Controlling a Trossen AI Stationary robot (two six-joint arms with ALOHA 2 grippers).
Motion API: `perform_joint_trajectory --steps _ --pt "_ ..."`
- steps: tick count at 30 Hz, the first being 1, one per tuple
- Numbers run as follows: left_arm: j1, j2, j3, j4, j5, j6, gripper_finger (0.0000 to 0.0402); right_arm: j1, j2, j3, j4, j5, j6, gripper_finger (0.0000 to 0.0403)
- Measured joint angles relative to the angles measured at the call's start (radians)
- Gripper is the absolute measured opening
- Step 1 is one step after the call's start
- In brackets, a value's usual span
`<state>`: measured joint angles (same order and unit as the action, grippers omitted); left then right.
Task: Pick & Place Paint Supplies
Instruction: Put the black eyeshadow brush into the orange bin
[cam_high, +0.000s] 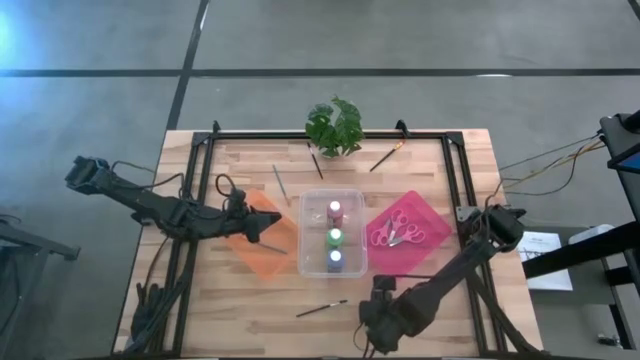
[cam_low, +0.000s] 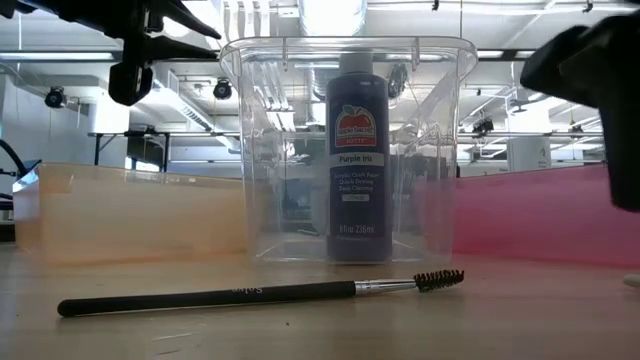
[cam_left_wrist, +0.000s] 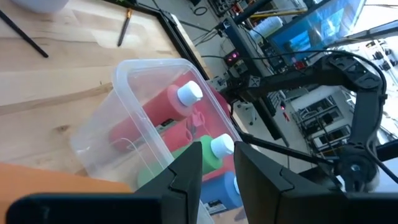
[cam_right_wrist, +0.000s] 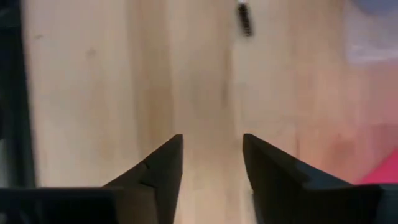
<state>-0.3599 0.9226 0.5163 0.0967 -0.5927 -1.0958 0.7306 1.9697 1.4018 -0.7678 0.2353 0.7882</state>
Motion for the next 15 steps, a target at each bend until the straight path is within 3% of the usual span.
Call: perform_joint_trajectory --steps 7,15 --pt "-0.001 0.0 0.0 0.002 0.036 0.022 0.0103 -0.007 -0.061 -0.107 0.048 0.03 0.067 0.0113" --pt "-0.002 0.0 -0.001 0.003 0.037 0.027 0.0103 -0.008 -0.08 -0.2 0.153 0.026 0.06 0.0103"
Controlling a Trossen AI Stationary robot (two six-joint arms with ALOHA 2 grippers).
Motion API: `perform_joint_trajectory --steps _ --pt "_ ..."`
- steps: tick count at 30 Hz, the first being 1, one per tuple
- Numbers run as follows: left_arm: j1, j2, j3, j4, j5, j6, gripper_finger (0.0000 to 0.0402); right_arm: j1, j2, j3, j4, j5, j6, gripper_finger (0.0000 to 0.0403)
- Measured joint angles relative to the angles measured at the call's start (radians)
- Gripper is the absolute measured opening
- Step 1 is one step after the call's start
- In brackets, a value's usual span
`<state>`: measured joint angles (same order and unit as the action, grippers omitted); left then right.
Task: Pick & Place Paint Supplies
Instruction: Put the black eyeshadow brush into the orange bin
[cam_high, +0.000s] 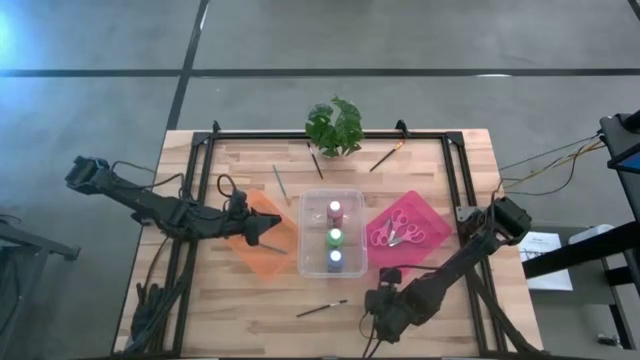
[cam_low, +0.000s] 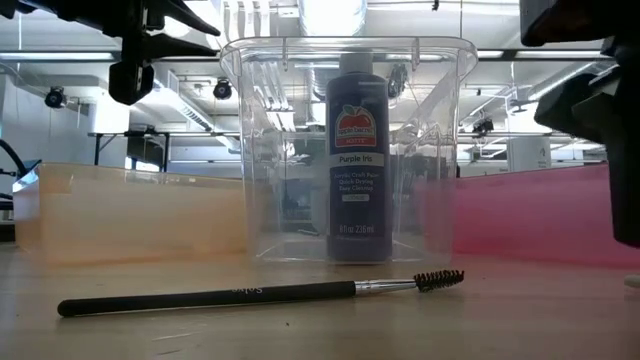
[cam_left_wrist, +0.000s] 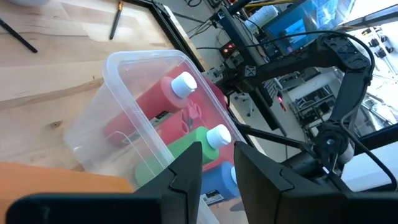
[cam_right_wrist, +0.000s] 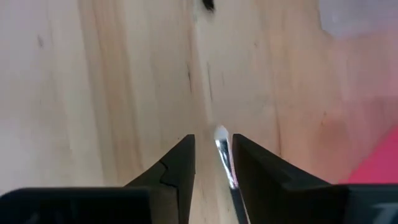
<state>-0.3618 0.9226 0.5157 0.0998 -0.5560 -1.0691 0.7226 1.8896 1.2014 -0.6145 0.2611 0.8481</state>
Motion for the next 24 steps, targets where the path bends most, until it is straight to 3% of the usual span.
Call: perform_joint_trajectory --steps 24 --pt "0.0 0.0 0.0 -0.001 0.008 -0.013 0.0103 -0.01 0.002 -0.124 0.205 0.003 -0.039 0.0103"
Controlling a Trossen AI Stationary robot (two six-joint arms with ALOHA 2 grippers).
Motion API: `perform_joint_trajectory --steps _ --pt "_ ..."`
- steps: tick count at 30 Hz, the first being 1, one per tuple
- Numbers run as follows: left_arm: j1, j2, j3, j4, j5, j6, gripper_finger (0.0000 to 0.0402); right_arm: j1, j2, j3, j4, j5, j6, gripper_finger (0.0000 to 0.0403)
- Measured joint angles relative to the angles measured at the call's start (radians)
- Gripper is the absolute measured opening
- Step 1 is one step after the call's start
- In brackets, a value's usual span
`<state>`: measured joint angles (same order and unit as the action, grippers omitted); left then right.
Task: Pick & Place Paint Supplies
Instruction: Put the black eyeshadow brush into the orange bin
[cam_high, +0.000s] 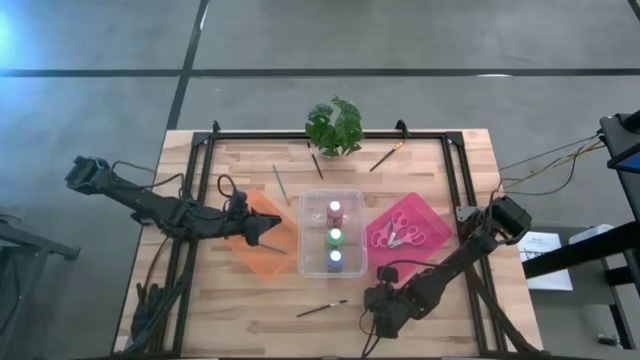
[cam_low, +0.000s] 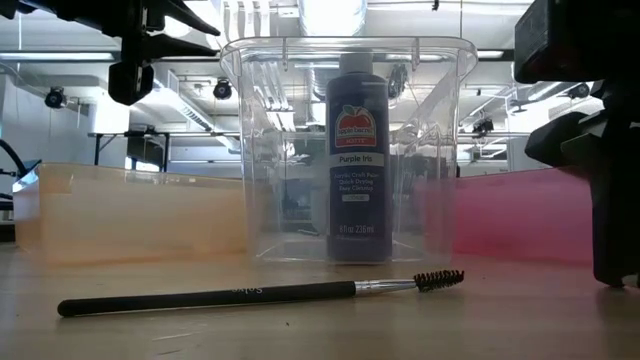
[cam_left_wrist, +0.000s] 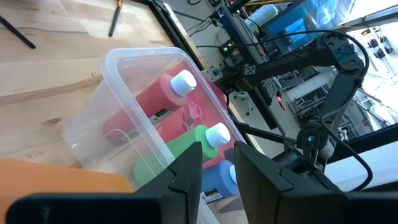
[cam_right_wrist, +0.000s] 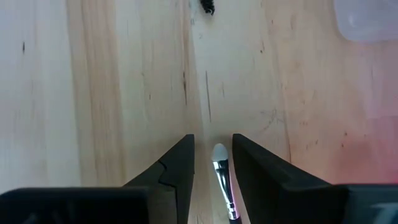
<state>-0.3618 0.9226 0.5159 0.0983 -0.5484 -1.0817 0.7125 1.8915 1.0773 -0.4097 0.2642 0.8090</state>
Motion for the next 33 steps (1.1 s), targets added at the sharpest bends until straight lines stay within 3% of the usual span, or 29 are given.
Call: perform_joint_trajectory --steps 12,21,26,33 --pt "0.0 0.0 0.0 0.001 0.003 -0.016 0.0103 -0.003 0.0 -0.003 -0.001 -0.006 0.005 0.0095" --pt "0.0 0.0 0.0 0.001 0.003 -0.016 0.0103 -0.009 0.002 0.01 -0.009 -0.015 0.049 0.0014" --pt "0.0 0.0 0.0 0.001 0.01 -0.015 0.0103 -0.009 0.002 0.023 -0.013 -0.017 0.079 0.0011" --pt "0.001 0.0 0.0 0.001 0.024 -0.003 0.0103 -0.004 0.004 0.15 -0.025 -0.045 0.056 0.0011"
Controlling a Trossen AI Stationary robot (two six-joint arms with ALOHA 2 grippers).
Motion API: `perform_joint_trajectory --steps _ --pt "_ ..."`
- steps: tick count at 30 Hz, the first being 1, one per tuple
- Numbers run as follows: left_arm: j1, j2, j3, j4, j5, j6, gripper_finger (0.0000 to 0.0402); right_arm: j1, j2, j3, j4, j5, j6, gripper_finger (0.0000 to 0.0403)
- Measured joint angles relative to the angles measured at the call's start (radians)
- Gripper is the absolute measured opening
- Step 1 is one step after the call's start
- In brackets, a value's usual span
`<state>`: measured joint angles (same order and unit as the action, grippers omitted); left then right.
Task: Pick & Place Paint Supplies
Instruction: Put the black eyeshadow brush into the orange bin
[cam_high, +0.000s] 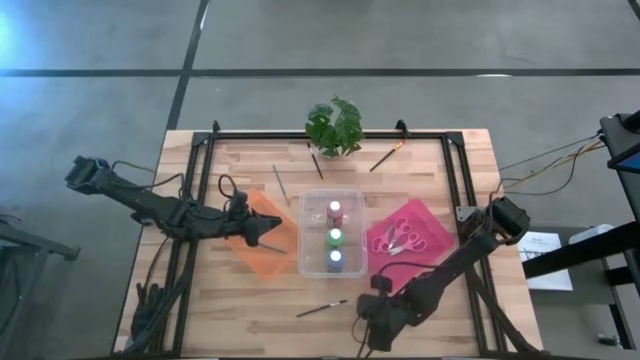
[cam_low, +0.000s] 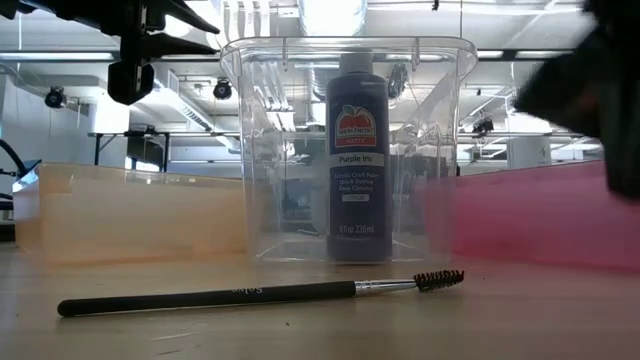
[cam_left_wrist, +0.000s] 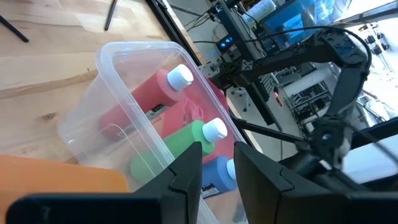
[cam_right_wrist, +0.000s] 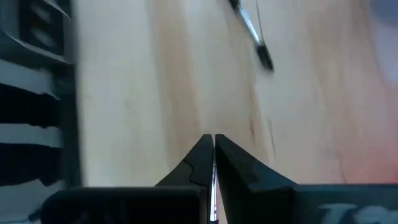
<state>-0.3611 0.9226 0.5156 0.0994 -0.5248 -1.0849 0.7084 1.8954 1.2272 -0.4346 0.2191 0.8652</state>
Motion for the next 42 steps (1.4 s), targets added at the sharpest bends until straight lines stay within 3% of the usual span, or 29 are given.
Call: perform_joint_trajectory --steps 12,19,24,29,34,38,42 --pt "0.0 0.0 0.0 0.001 0.025 0.032 0.0103 0.009 -0.01 0.258 -0.263 0.078 -0.07 0.0011" --pt "-0.001 0.0 0.0 0.012 0.064 0.067 0.0103 -0.005 -0.071 0.334 -0.302 0.209 -0.084 0.0011" --pt "-0.005 0.0 0.002 0.073 0.088 0.195 0.0103 -0.039 -0.168 0.332 -0.293 0.344 -0.065 0.0011" --pt "-0.021 0.0 0.03 0.144 0.092 0.428 0.0103 -0.108 -0.268 0.335 -0.233 0.435 -0.127 0.0011" --pt "-0.046 0.0 0.059 0.253 0.091 0.652 0.0103 -0.205 -0.326 0.337 -0.077 0.447 -0.265 0.0011" --pt "-0.053 0.003 0.069 0.353 0.089 0.739 0.0123 -0.28 -0.332 0.337 0.073 0.402 -0.393 0.0011" --pt "-0.053 0.015 0.113 0.345 0.073 0.762 0.0176 -0.344 -0.318 0.337 0.197 0.317 -0.474 0.001"
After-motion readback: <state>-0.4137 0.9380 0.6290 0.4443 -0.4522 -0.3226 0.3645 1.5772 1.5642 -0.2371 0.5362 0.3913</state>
